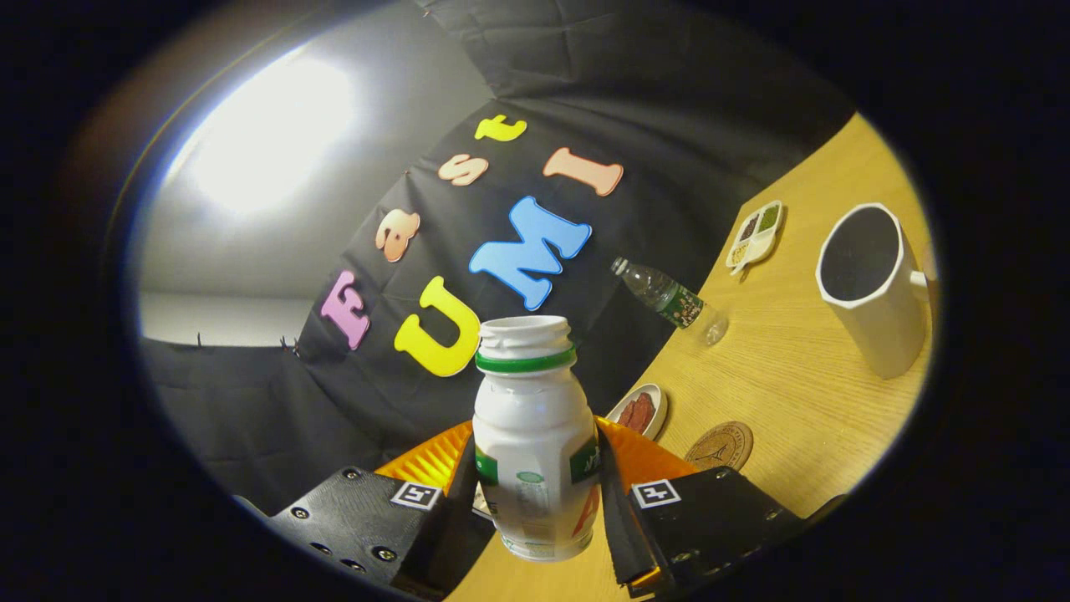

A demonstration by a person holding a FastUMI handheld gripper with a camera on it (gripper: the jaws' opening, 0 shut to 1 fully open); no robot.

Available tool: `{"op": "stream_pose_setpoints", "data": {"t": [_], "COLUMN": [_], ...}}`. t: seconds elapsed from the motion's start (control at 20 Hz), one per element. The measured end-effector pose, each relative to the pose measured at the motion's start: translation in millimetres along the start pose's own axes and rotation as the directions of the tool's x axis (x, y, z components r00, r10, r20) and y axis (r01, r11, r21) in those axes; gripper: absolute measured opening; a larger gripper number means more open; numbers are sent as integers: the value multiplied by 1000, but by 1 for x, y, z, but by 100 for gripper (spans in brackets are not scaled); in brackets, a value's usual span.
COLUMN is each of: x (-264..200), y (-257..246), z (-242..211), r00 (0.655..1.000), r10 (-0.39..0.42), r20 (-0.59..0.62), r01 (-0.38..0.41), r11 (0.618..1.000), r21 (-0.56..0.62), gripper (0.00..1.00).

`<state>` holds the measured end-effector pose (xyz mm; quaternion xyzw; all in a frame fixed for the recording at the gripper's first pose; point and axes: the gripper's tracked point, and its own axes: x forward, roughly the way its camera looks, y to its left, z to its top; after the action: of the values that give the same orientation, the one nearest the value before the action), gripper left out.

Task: Take the bottle from table, then pour the juice into the cup, finally place the bottle on the coaster

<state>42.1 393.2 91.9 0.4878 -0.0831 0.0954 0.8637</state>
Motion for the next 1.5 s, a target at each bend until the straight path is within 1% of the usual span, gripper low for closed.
{"op": "stream_pose_setpoints", "data": {"t": [0.2, 0.35, 0.5, 0.9, 1.25, 1.4, 1.5], "x": [1, -1, -6, -1, -3, -2, -2], "y": [-8, -12, -20, -30, -32, -35, -34], "z": [19, 35, 44, 64, 74, 78, 80], "r00": [999, 995, 992, 985, 980, 979, 977], "r10": [-9, -8, -32, -61, -73, -82, -79], "r20": [50, 97, 118, 164, 184, 189, 197], "r01": [3, -14, -2, -21, -41, -41, -54], "r11": [992, 975, 959, 889, 836, 822, 805], "r21": [123, 222, 282, 458, 547, 568, 590], "gripper": [68, 68, 68, 68, 68, 68, 68]}}
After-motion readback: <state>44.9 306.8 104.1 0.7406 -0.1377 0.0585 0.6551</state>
